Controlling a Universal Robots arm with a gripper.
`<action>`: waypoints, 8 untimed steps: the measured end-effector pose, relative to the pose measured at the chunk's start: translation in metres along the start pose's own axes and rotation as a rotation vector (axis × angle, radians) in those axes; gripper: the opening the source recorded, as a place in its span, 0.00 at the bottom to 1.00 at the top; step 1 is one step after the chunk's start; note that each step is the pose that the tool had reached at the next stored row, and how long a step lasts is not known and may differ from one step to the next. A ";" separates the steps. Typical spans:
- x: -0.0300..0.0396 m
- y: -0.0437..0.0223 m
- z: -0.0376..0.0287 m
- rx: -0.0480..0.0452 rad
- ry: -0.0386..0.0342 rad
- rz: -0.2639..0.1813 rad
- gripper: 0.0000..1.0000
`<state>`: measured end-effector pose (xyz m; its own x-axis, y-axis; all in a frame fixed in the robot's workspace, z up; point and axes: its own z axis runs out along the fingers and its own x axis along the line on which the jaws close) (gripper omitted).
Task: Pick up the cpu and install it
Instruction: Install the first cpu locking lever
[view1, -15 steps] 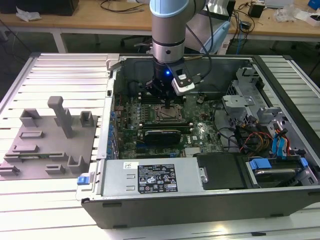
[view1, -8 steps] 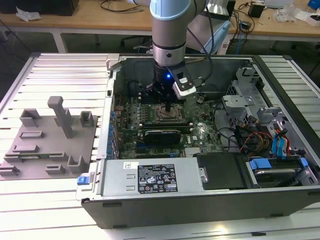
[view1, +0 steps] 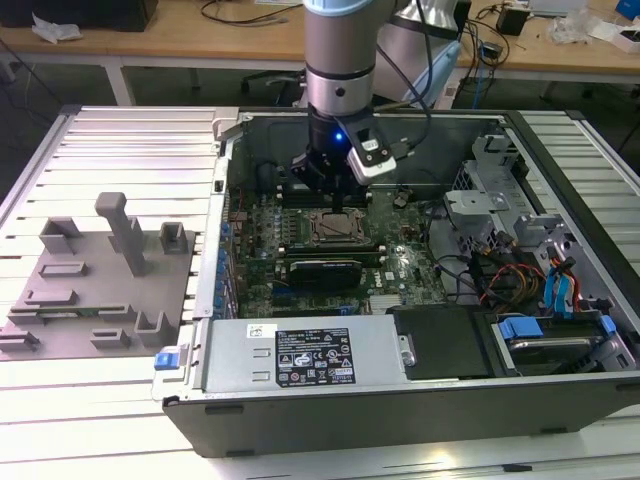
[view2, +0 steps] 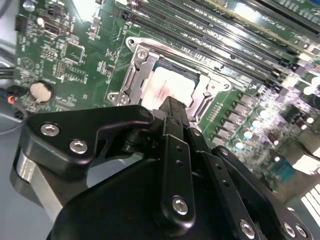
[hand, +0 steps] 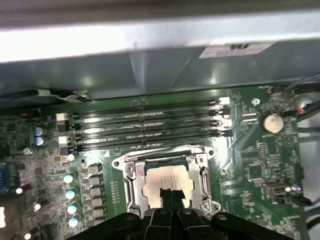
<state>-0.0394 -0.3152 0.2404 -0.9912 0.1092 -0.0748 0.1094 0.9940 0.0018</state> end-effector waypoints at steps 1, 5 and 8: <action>-0.0001 0.0000 -0.0014 -0.0001 0.0000 0.000 0.11; -0.0049 0.0002 -0.0019 0.0002 0.0011 0.000 0.11; -0.0054 -0.0044 -0.0021 0.0002 0.0012 0.000 0.11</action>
<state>-0.0346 -0.3201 0.2429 -0.9913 0.1091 -0.0736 0.1092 0.9940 0.0016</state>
